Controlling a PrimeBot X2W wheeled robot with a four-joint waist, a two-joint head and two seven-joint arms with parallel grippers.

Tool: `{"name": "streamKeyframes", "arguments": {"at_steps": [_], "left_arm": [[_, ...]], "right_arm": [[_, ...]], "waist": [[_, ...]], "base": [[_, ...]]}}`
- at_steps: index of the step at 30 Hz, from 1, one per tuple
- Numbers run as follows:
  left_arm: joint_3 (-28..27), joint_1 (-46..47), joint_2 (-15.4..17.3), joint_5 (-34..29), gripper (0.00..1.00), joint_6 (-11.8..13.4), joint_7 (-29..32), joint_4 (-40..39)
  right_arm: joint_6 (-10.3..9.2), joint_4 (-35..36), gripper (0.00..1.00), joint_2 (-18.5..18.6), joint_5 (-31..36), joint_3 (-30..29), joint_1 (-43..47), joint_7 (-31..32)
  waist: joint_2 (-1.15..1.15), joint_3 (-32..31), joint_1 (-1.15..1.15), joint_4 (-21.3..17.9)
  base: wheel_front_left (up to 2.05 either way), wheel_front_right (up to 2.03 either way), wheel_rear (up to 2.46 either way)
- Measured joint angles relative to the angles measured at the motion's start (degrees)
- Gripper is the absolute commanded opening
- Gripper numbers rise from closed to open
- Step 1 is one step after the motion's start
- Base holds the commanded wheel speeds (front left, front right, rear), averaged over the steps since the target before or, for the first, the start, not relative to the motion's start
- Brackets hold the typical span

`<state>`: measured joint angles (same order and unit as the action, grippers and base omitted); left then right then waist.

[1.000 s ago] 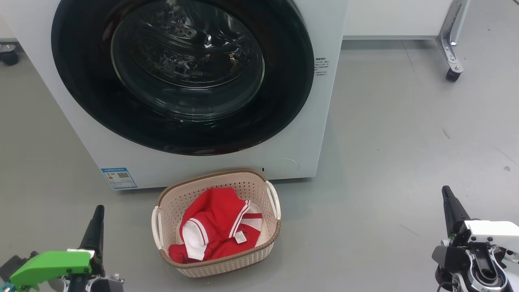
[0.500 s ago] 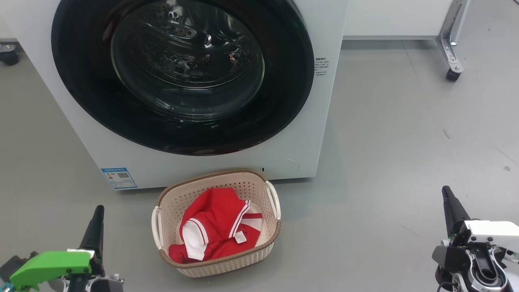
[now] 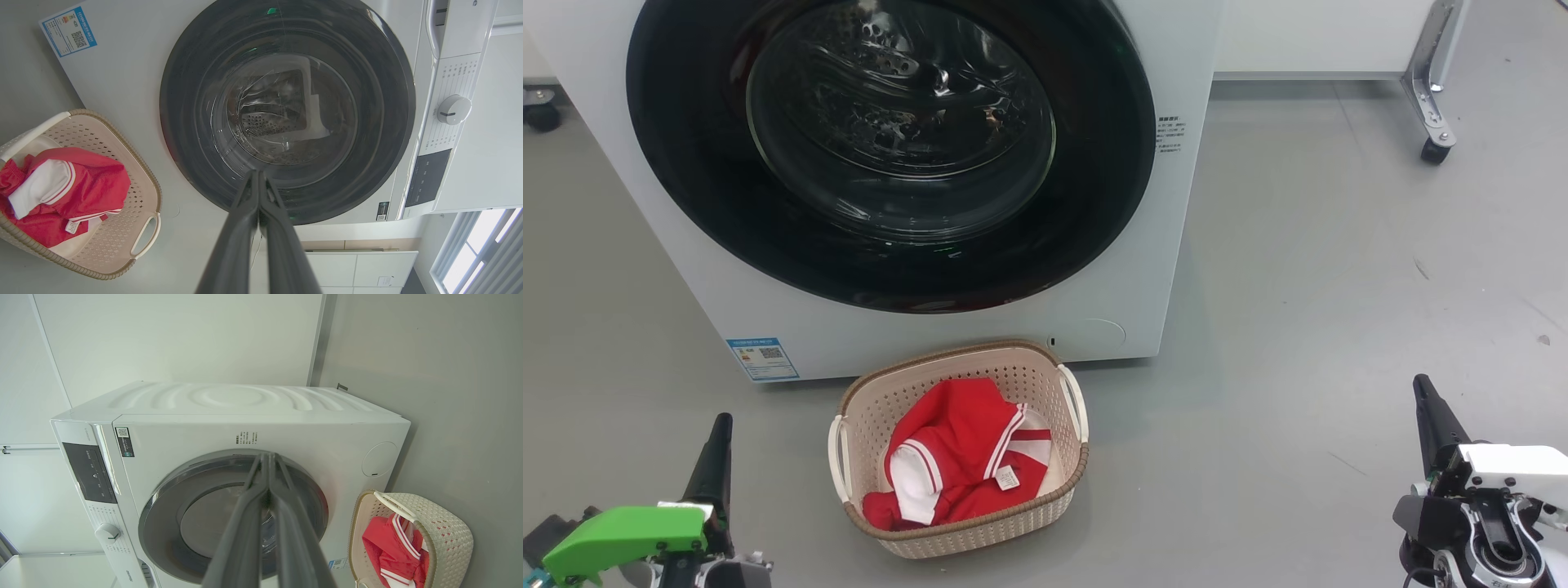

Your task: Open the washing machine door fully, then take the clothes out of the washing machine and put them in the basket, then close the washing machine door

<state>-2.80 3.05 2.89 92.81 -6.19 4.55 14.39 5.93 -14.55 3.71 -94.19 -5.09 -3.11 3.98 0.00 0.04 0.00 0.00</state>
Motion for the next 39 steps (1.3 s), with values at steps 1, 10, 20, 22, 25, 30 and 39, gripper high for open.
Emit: {"name": "streamKeyframes", "arguments": {"at_steps": [1,10,20,22,25,30,39], "left_arm": [[0.0,0.0,0.0,0.0,0.0,0.0,0.0,0.0],[0.0,0.0,0.0,0.0,0.0,-0.1,0.0,0.1],[0.0,0.0,0.0,0.0,0.0,-0.1,0.0,0.1],[0.0,0.0,0.0,0.0,0.0,-0.1,0.0,0.1],[0.0,0.0,0.0,0.0,0.0,-0.1,0.0,0.1],[-0.1,0.0,0.0,0.0,0.0,-0.2,0.0,0.1],[-0.1,0.0,0.0,0.0,0.0,-0.2,0.0,0.2]], "right_arm": [[0.0,0.0,0.0,0.0,0.0,0.0,0.0,0.0],[0.05,-0.1,0.0,0.0,0.0,0.0,0.0,0.0],[0.05,-0.1,0.0,0.0,0.0,0.0,0.0,0.0],[0.05,-0.1,0.0,0.0,0.0,0.0,0.0,0.0],[0.05,-0.1,0.0,0.0,0.0,0.0,0.0,0.0],[0.05,-0.1,0.0,0.0,0.0,-0.1,0.0,0.0],[0.07,-0.2,0.0,0.0,0.0,-0.1,0.0,0.0]], "waist": [[0.0,0.0,0.0,0.0],[0.0,0.0,0.0,0.0],[0.0,0.0,0.0,0.0],[0.0,0.0,0.0,0.0],[0.0,0.0,0.0,0.0],[0.0,0.0,0.0,0.0],[0.0,0.0,0.0,0.0]], "base": [[0.0,0.0,0.0],[0.0,0.0,0.0],[0.0,0.0,0.0],[0.0,0.0,0.0],[0.0,0.0,0.0],[0.0,0.0,0.0],[0.0,0.0,0.0]]}}
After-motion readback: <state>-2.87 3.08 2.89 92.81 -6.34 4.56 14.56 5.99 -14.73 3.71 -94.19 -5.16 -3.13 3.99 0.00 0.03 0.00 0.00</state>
